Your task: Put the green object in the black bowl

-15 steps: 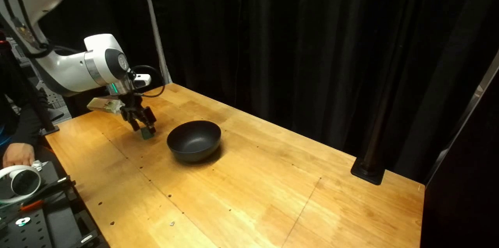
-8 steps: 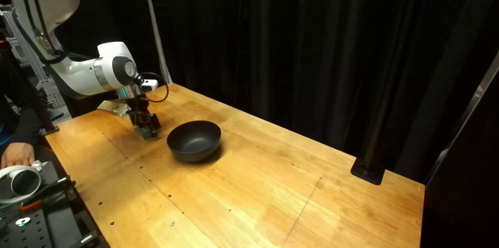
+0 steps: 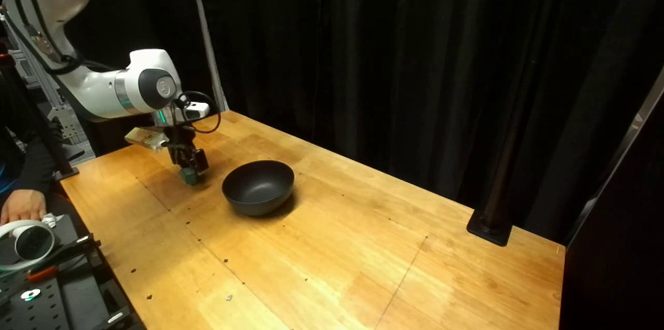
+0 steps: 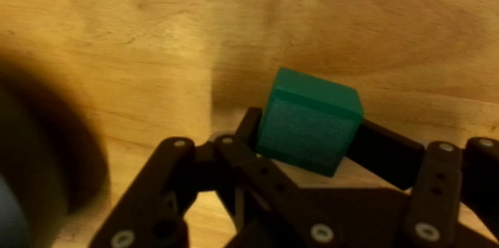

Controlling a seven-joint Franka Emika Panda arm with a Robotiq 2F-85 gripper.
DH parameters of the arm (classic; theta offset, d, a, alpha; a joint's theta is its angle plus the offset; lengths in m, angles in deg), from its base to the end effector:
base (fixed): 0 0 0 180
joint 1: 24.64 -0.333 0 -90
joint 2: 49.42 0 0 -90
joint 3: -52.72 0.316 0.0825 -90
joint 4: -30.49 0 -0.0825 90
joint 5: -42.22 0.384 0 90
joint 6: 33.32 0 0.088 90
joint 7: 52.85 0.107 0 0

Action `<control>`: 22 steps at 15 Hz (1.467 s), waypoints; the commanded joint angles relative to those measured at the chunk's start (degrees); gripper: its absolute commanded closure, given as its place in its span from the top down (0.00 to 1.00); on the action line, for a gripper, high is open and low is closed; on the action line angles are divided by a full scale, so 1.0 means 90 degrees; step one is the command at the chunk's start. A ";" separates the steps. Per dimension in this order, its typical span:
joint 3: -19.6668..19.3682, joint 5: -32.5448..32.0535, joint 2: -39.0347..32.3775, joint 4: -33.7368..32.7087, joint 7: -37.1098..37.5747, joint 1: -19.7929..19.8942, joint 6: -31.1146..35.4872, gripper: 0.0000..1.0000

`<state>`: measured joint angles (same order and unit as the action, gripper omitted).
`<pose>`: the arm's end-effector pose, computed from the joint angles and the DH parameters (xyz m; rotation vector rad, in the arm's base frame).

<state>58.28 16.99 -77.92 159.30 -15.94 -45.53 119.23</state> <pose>0.4627 0.2473 0.1357 2.9692 0.3082 0.0198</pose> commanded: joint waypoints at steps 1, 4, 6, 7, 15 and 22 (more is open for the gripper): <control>-0.0422 -0.0042 0.1053 0.0339 -0.0156 -0.0325 -0.0653 0.30; -0.0734 -0.0822 0.1517 0.0196 0.0155 -0.0375 -0.1408 0.30; -0.0801 -0.1498 0.1678 0.0104 0.0429 -0.0224 -0.1814 0.30; -0.0835 -0.1918 0.1679 0.0049 0.0644 -0.0139 -0.1980 0.30; -0.0634 -0.3302 0.1304 -0.0058 0.2034 0.0620 -0.2123 0.88; -0.0144 -0.2183 0.2843 0.0488 0.0657 0.1001 -0.2233 1.00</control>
<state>54.39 -8.48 -62.05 160.18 -2.31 -38.66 100.64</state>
